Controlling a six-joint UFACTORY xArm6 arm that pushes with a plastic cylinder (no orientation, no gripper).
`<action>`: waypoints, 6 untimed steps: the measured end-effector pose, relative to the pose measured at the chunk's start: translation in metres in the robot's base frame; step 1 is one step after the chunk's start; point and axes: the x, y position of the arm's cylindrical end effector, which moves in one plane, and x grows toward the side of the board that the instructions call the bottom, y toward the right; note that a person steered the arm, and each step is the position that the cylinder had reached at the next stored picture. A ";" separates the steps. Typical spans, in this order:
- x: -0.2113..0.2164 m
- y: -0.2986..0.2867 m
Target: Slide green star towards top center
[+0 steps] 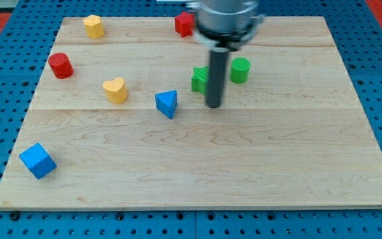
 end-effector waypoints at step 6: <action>-0.028 0.199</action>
